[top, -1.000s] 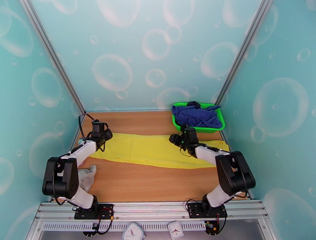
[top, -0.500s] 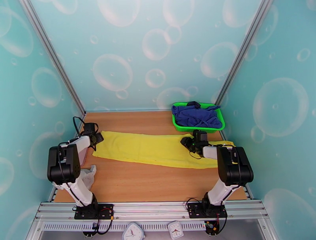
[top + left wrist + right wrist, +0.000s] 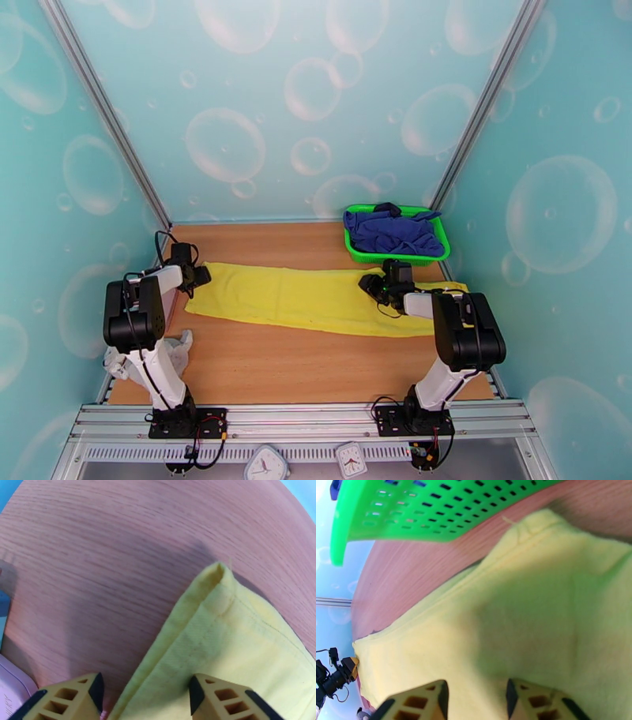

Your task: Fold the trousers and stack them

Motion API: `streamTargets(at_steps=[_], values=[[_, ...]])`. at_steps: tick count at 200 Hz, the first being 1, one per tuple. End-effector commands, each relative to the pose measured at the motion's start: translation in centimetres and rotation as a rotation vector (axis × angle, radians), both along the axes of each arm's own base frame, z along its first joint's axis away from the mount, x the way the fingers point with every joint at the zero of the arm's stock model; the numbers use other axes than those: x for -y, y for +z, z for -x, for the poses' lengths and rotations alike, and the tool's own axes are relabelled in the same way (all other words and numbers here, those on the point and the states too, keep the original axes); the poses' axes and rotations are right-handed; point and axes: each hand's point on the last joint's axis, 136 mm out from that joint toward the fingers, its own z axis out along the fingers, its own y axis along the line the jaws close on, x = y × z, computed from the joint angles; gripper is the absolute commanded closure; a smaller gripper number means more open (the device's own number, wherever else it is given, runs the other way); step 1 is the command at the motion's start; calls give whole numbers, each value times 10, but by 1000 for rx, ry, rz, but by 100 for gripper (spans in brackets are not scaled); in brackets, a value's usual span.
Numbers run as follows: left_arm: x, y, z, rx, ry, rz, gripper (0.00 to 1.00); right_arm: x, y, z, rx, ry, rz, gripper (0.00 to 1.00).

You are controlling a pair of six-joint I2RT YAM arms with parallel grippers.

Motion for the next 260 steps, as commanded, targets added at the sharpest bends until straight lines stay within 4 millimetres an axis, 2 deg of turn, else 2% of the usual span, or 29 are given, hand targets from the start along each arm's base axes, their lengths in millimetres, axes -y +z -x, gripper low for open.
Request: streamTargets(at_steps=[1,12,32,61,100,117,161,166,176,180,181,184,205,216,227,240,260], values=[[30,-35,21,-97,-61,116,69,-9,-19,16,-67,39,-7,55],[31,-38,24,-103,-53,123,83,-10,-19,17,-68,44,-13,55],[30,-34,28,-105,-50,124,100,-13,-15,20,-62,54,-19,56],[10,3,25,-48,4,81,100,-22,-5,22,-8,98,-25,57],[-31,67,28,-9,134,-100,100,-54,19,32,81,219,-44,53],[-47,85,31,-15,185,-173,100,-67,25,37,101,266,-53,52],[-106,126,44,0,357,-339,100,-98,39,44,162,384,-110,44],[-112,132,44,7,371,-351,100,-100,40,44,169,393,-115,42],[-124,142,46,18,405,-382,100,-107,44,45,186,409,-128,29],[-129,145,47,19,420,-397,100,-110,46,46,192,418,-134,20],[-130,147,47,20,424,-401,100,-111,47,46,195,421,-136,12],[-134,149,48,20,437,-416,100,-114,48,47,199,427,-140,2],[-150,172,53,33,499,-486,100,-127,56,49,215,459,-136,1],[-144,182,50,67,489,-471,100,-129,61,48,225,459,-124,1],[-124,187,43,104,438,-423,100,-132,65,46,235,460,-116,1],[-88,186,36,127,343,-359,100,-132,65,43,240,454,-105,1],[-24,178,35,151,220,-247,100,-127,62,43,278,429,-63,1]])
